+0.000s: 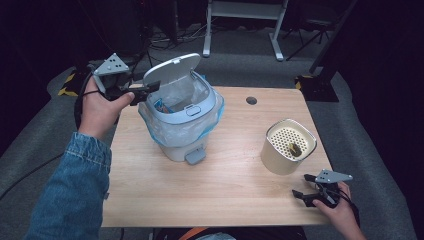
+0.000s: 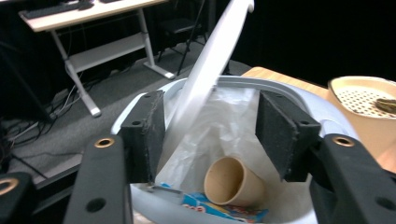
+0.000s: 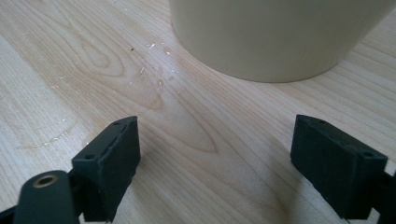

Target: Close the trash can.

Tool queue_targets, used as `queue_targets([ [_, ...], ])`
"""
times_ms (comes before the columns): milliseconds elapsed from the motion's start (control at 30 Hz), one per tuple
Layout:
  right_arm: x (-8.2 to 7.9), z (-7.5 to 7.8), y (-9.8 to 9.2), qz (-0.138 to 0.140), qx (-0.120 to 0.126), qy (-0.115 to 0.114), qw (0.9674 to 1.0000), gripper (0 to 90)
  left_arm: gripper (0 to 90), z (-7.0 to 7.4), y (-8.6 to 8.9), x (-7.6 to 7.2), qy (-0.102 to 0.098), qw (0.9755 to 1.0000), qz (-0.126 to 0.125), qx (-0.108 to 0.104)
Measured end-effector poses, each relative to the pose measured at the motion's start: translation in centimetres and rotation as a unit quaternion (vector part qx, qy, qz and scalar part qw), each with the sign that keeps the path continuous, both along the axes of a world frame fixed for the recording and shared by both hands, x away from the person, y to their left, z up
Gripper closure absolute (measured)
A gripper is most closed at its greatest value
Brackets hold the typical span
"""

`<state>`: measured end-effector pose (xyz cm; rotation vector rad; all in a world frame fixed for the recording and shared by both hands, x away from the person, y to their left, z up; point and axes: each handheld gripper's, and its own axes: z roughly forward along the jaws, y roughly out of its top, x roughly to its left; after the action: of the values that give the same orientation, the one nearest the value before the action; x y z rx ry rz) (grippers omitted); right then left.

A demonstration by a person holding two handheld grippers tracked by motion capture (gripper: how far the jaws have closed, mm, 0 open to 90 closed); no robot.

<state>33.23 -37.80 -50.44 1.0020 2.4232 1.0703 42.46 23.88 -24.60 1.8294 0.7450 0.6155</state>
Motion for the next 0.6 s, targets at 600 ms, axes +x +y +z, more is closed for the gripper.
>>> queue_targets([
  [600,0.0,0.0,0.0,0.0,0.0,0.0,1.0,15.9,62.1,-2.0,-3.9,-0.7,0.074,0.9943,-0.074,-0.017],
])
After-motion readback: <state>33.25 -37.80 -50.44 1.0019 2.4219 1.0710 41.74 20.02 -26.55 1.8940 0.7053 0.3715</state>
